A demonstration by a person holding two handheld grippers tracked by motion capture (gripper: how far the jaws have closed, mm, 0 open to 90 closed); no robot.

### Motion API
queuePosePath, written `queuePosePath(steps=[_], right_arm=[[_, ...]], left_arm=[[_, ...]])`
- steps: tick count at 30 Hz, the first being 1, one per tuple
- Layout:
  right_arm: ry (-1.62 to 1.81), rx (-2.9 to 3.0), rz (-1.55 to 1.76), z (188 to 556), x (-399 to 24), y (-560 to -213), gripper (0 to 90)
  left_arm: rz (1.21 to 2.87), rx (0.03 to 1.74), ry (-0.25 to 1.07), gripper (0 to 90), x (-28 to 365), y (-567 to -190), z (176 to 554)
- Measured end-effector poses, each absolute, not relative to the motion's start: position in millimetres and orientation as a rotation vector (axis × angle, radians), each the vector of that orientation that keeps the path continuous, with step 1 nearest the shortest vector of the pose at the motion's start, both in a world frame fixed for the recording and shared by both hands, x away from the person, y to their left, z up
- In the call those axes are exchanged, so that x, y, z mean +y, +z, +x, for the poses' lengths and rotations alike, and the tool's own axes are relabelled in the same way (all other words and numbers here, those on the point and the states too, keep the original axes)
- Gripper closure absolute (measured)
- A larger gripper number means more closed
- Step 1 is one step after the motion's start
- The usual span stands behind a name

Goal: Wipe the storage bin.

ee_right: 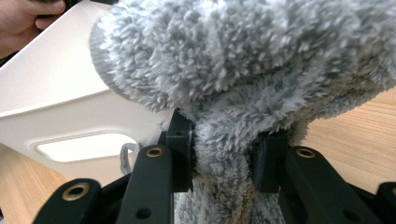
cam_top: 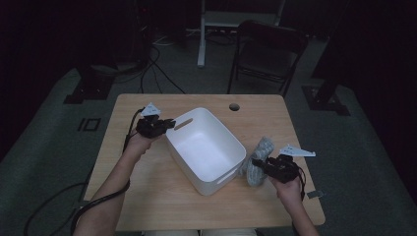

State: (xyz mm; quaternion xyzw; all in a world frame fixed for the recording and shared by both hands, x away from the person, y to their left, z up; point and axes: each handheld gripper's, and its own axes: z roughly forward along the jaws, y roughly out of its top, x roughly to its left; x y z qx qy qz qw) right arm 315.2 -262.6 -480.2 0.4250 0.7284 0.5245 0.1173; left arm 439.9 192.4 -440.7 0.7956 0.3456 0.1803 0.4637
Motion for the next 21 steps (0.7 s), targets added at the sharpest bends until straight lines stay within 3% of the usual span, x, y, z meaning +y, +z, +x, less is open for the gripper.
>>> queuePosePath(steps=[7,13,21], right_arm=[[1.536,2.130,1.250,315.5,-263.5,-481.0,65.8],[1.538,2.128,1.256,315.3,-264.8,-481.9,65.8],[1.539,2.120,1.252,313.9,-264.8,-479.7,65.9]], left_arm=[[1.983,0.862,0.405,73.7,182.7,-436.1,455.1],[1.991,0.871,0.381,84.6,176.7,-436.7,458.9],[1.986,0.986,0.488,87.1,179.5,-434.3,448.2]])
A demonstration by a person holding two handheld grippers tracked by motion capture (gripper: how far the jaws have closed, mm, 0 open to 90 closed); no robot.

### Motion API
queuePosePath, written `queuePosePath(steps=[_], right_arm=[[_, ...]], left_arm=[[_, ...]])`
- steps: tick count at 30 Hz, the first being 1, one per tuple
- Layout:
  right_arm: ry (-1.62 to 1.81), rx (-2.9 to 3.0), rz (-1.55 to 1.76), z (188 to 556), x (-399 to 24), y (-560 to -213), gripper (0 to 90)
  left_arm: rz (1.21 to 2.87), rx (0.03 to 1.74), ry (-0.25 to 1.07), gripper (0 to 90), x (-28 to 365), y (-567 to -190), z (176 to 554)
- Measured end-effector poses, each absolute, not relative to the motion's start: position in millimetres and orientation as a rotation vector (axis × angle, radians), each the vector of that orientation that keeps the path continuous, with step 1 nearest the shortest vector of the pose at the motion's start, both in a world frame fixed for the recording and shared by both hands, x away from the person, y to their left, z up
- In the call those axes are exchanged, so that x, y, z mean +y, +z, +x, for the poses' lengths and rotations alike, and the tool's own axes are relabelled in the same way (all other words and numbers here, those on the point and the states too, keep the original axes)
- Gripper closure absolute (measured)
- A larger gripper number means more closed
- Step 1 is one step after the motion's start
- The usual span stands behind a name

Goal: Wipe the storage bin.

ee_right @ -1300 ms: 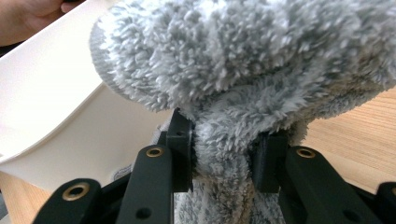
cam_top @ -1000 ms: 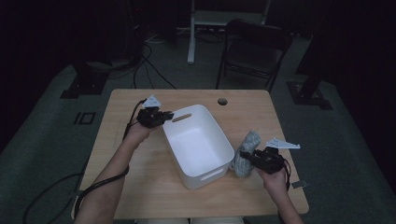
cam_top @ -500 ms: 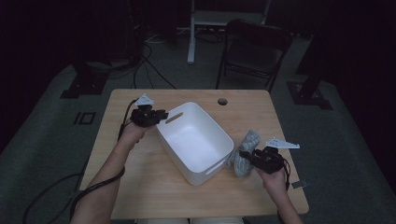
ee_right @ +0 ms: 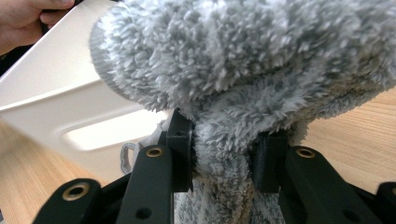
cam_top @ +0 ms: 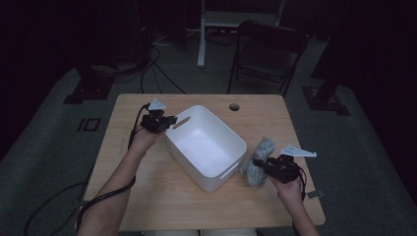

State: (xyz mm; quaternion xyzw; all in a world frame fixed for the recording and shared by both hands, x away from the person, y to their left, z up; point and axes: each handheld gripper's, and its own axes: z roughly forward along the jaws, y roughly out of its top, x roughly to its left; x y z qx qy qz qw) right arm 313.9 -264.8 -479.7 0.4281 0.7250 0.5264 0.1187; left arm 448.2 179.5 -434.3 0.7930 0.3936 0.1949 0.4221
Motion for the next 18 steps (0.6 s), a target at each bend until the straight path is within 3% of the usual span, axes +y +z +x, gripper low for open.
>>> queuePosePath(steps=[5,18], right_arm=[[1.539,2.124,1.251,314.2,-264.7,-479.7,65.9],[1.550,2.137,1.215,311.5,-258.6,-476.5,65.9]], left_arm=[[1.924,1.091,0.534,87.4,188.4,-435.7,437.3],[1.910,1.148,0.520,84.2,205.6,-436.4,393.7]])
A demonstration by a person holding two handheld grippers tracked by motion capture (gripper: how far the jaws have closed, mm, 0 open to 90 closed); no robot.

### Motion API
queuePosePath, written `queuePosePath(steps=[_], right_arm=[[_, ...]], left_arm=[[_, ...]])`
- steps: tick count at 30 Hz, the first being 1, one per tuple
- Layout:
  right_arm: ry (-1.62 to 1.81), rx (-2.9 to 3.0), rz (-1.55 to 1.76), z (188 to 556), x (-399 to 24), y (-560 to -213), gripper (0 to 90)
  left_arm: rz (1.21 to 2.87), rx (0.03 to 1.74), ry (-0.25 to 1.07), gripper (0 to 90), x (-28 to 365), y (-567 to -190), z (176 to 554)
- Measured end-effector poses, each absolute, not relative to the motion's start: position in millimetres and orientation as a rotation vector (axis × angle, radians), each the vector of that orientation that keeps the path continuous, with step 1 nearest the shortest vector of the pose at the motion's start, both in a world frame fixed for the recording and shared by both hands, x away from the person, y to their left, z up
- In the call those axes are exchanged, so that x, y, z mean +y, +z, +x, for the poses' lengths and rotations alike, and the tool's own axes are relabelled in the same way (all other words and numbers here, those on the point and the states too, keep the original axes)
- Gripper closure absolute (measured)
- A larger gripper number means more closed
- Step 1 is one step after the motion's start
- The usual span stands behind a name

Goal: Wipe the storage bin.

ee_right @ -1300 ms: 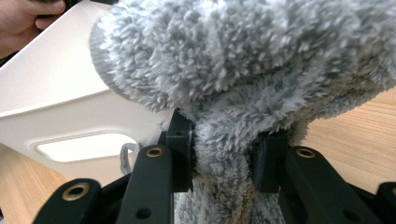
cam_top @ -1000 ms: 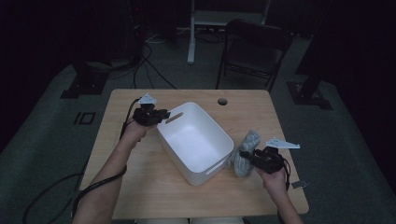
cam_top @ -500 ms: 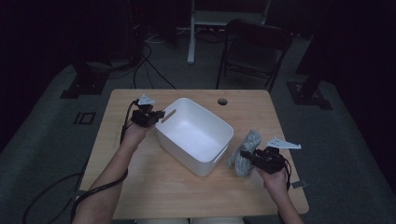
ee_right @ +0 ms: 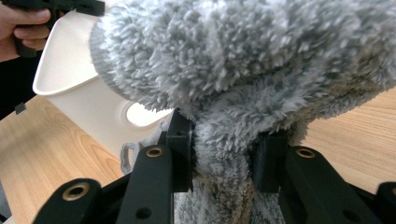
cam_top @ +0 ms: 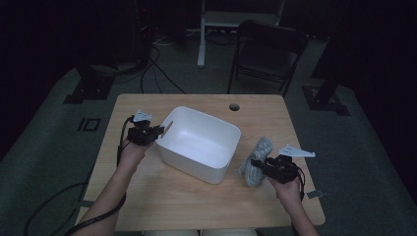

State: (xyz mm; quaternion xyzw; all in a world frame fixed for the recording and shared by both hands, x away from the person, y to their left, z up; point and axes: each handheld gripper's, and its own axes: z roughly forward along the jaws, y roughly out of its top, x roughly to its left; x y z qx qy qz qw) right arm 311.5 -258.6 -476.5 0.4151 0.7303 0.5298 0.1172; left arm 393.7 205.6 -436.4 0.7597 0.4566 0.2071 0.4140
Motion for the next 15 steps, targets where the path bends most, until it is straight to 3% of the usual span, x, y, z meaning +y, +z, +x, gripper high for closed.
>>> queuePosePath(steps=[9,15], right_arm=[[1.567,2.147,1.186,308.2,-254.3,-472.8,65.9],[1.578,2.143,1.180,306.7,-253.9,-470.4,65.9]], left_arm=[[1.875,1.154,0.515,81.6,217.4,-441.4,364.0],[1.900,1.132,0.546,70.5,217.5,-442.2,347.3]])
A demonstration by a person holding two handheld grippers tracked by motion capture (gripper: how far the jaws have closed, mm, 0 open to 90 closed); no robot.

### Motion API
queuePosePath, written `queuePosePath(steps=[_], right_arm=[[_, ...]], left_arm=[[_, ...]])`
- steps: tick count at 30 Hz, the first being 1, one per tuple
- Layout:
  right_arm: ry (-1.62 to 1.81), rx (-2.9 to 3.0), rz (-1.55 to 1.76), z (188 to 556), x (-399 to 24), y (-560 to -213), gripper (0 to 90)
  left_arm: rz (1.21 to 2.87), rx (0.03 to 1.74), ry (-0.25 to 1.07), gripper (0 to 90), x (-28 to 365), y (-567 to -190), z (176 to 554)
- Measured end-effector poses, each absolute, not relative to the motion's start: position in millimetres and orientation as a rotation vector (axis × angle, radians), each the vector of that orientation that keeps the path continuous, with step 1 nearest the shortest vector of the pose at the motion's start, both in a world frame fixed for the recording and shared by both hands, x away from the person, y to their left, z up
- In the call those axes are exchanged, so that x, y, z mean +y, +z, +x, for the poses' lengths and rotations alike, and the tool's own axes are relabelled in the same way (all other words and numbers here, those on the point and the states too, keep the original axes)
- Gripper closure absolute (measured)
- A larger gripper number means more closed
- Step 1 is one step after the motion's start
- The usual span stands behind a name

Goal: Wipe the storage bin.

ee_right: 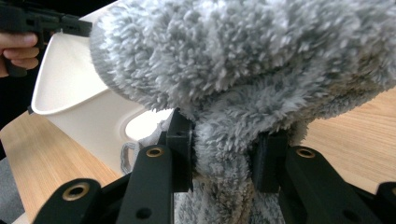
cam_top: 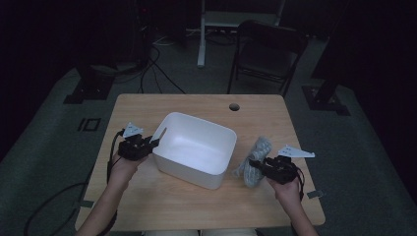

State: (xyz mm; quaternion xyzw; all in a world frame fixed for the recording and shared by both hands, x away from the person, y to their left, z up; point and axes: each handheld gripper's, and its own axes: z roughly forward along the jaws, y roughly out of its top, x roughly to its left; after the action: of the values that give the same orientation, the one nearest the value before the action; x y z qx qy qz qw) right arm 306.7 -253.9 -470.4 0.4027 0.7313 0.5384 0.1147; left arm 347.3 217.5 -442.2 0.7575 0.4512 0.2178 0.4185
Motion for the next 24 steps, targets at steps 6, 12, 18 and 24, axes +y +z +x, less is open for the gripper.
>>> queuePosePath(steps=[6,12,18,24], right_arm=[[1.597,2.132,1.162,306.0,-252.5,-464.1,65.9],[1.588,2.129,1.148,311.2,-247.7,-457.8,66.2],[1.591,2.100,1.104,321.9,-240.9,-441.9,66.8],[1.676,2.026,1.109,339.7,-233.4,-433.3,66.8]], left_arm=[[1.880,1.152,0.569,67.1,215.5,-443.4,339.1],[1.833,1.179,0.623,74.9,213.7,-446.2,335.4],[1.778,1.215,0.626,78.2,212.2,-448.3,335.2],[1.779,1.207,0.669,78.7,208.7,-449.9,335.6]])
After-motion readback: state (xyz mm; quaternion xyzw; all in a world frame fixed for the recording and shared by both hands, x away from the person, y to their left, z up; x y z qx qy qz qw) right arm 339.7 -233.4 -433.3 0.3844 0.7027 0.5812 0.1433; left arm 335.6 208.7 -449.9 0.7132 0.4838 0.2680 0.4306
